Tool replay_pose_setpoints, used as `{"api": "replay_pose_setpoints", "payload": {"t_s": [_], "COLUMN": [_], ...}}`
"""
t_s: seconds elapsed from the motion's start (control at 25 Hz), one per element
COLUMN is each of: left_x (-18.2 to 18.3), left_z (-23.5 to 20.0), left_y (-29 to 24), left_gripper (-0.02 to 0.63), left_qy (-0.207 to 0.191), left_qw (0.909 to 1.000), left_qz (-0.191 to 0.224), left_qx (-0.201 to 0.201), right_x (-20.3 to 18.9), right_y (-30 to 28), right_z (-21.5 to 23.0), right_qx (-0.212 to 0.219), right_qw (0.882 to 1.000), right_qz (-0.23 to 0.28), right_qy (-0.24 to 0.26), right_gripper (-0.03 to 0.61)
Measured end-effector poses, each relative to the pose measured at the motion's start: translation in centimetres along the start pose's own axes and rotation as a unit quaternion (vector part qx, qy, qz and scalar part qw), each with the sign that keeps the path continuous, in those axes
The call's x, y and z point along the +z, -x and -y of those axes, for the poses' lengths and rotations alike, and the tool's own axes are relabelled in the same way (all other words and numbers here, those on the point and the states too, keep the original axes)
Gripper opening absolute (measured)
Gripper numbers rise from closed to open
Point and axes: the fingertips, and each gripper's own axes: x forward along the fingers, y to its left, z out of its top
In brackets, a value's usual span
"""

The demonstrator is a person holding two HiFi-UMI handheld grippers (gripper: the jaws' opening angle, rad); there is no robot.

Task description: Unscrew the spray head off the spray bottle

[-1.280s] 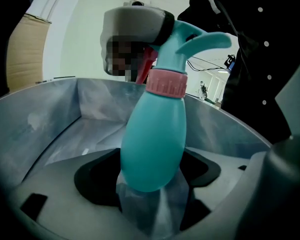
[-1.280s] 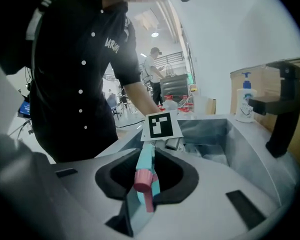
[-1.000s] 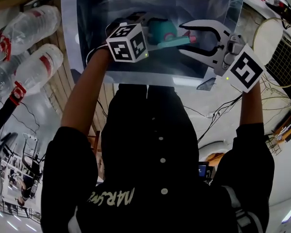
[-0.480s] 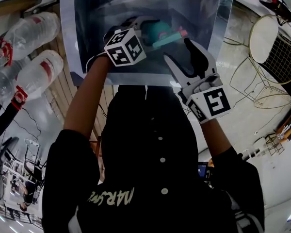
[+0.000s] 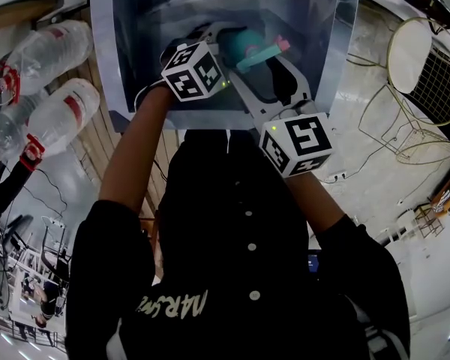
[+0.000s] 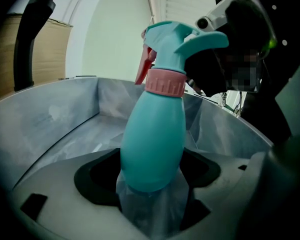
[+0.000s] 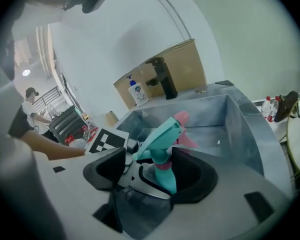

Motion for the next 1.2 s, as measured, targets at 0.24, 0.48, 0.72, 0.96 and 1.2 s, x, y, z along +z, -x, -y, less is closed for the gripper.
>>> {"api": "replay_pose_setpoints", "payload": {"t_s": [0.24,0.48,0.72,0.96,1.2], "left_x": [0.0,0.0,0.0,0.0,0.2], "left_z": [0.2,0.3,0.2,0.1,-0.2], "left_y": [0.0,0.0,-0.1,-0.1,-0.2], "left_gripper": [0.383,0.383,0.383,0.383,0.383], "left_qy": [-0.007,-0.006,-0.004,-0.011,-0.031], "left_qw": [0.9999,0.9999,1.0000,0.9996,0.9961], "left_qz": [-0.009,-0.010,-0.006,0.021,0.077], "left_qx": [0.004,0.005,0.001,-0.012,-0.031], "right_x": [0.4,0.7,0.0,-0.6,-0.9], "right_y": [-1.0,-1.7,-2.2,-2.0,-1.8], "right_z": [0.2,0.7,0.6,-0.1,-0.4], "right_qx": [-0.038,-0.045,0.019,0.184,0.304], "right_qw": [0.999,0.995,0.969,0.919,0.861], "right_qz": [-0.005,-0.006,-0.049,-0.060,-0.096], "right_qy": [0.030,0.090,0.242,0.343,0.396], "right_gripper": [0.283,0.225,0.158,0.156,0.156]}}
